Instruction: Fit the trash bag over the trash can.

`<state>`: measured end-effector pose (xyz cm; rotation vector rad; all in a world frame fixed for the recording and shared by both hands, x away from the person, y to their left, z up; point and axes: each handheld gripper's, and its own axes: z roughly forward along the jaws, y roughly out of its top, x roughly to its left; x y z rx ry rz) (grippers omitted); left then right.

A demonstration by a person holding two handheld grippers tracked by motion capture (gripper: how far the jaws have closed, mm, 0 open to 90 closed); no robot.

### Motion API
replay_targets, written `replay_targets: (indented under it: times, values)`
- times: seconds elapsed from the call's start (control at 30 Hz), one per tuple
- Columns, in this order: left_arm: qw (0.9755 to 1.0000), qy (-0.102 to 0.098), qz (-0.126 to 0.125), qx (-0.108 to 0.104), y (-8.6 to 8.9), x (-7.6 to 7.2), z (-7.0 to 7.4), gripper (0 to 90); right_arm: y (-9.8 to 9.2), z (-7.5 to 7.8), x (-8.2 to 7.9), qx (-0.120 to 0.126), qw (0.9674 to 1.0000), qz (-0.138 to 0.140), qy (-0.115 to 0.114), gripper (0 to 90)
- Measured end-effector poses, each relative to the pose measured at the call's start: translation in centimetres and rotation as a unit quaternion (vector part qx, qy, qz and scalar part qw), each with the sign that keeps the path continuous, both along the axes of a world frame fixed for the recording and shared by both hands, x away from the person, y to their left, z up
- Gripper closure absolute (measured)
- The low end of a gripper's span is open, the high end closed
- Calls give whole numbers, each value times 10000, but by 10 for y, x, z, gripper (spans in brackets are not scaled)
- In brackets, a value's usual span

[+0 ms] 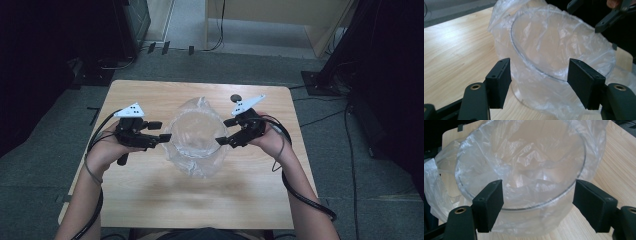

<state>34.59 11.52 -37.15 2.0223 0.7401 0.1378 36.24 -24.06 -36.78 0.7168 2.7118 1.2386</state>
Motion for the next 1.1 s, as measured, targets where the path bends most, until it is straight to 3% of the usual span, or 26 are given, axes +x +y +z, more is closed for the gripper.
replay_targets:
  times: [0.3, 0.7, 1.1]
  values:
    - [10000, 33, 60, -38, 5, 2, -3, 344, -14, 2, -2, 140, 9999, -73, -49, 240]
    - [9996, 28, 231, -136, 18, 3, -1, 340, -40, -8, 1, 206, 9992, -336, 13, 239]
    - [9995, 52, 299, -98, 31, 4, -9, 335, -54, -15, 5, 167, 9989, -443, 42, 235]
